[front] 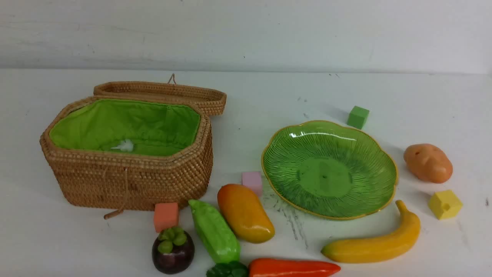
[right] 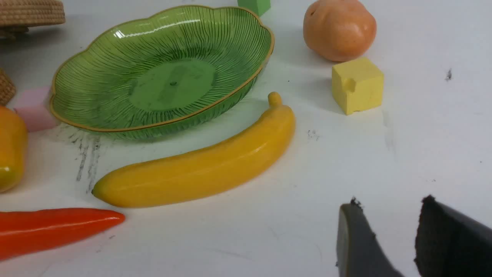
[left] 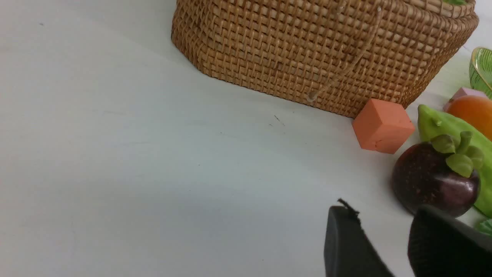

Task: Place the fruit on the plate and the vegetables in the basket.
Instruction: Grab a mangosteen with your left arm and put it on the plate on the right

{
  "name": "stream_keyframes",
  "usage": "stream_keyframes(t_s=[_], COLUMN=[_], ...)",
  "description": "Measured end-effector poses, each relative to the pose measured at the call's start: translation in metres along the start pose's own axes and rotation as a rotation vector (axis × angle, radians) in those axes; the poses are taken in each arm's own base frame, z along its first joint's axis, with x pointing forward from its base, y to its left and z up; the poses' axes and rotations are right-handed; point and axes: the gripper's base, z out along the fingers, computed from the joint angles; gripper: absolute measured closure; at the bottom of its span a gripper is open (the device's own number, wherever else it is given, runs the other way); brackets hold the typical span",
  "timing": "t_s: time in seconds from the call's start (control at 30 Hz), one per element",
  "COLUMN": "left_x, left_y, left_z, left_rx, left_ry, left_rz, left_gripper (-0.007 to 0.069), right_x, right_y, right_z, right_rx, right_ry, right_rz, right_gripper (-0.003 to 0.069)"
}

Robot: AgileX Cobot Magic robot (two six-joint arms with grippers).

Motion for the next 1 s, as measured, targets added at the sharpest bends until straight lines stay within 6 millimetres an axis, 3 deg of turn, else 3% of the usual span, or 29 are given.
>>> stream_keyframes(t_s=[0.8,1.0], left_x=[0.000,-0.011], left_y=[0.000,-0.003], left_z=[0.000,-0.001], left_rx=[0.001,0.039], left_ry=[-0.005,-0.123], left_rz=[0.000,0.000], left_gripper=[0.0386,0.0386], right_x=[0.000,0.000], right_y=[0.000,0.000], right_z=[0.000,0.000], right_rx=[0.000,0.000], right_ry=[0.000,0.000], right_rz=[0.001,0.001], right_gripper=[0.0419,0.0419])
